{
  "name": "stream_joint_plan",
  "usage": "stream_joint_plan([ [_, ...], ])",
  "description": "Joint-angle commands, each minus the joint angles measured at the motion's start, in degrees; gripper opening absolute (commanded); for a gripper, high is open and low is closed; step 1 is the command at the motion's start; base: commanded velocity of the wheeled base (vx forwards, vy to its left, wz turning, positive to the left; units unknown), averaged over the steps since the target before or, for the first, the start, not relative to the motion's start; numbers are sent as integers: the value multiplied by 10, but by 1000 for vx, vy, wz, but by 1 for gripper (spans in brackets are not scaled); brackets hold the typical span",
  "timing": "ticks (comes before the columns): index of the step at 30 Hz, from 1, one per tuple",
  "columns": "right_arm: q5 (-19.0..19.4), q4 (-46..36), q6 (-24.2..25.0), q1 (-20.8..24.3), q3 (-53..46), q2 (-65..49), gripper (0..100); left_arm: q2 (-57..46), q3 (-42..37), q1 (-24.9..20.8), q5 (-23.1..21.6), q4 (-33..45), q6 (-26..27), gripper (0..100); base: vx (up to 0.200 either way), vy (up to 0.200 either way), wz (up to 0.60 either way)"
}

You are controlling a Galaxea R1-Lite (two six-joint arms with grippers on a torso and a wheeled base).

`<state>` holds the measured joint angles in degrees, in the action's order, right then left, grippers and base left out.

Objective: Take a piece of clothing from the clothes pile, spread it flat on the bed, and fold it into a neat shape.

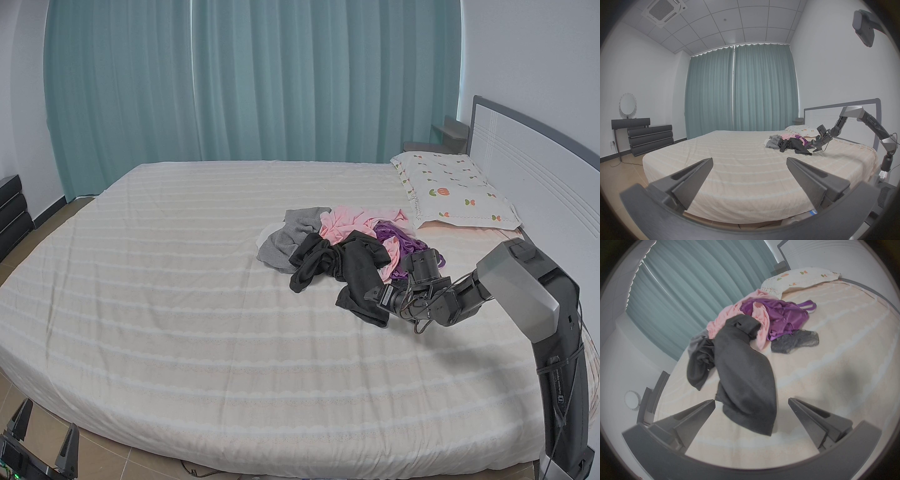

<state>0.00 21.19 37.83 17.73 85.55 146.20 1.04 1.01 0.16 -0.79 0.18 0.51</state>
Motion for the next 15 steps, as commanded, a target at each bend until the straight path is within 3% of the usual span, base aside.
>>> stream_joint_plan([
  [1,-6,1,1,2,19,43,100,-9,-9,0,0,0,0,100,0,0,0],
  [5,-11,1,37,7,55,63,100,-9,-9,0,0,0,0,100,0,0,0],
  [14,-13,-11,55,13,121,102,100,-9,-9,0,0,0,0,100,0,0,0],
  [15,-13,-17,57,13,128,103,0,-9,-9,0,0,0,0,100,0,0,0],
])
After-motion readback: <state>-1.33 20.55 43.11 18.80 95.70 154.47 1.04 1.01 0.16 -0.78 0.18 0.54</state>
